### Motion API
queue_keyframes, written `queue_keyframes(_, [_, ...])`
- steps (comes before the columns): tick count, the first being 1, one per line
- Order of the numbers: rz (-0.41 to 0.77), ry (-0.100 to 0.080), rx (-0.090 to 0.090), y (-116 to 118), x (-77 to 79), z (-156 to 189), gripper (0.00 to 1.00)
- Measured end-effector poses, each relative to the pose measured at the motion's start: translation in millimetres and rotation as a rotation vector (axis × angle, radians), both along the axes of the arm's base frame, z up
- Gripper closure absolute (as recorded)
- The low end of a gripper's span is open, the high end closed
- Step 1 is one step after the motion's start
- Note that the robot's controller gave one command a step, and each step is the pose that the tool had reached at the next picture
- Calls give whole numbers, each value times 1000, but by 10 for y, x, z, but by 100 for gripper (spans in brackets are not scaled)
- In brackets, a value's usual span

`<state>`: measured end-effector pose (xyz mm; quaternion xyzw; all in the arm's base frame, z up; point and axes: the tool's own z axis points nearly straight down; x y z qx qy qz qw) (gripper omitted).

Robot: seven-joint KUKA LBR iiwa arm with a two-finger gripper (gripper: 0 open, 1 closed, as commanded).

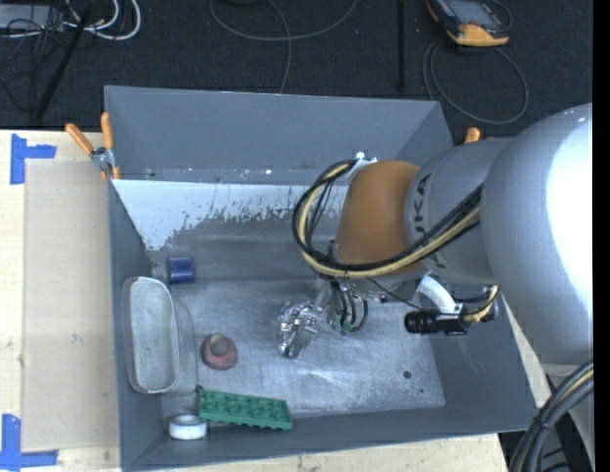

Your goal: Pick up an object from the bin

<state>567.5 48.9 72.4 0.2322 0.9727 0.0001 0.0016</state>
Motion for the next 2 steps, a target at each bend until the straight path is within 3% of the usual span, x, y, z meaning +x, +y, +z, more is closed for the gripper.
queue_keyframes(1, [2,-4,1,7,14,42,100])
queue_keyframes(2, [19,-5,1,-21,123,1776,100])
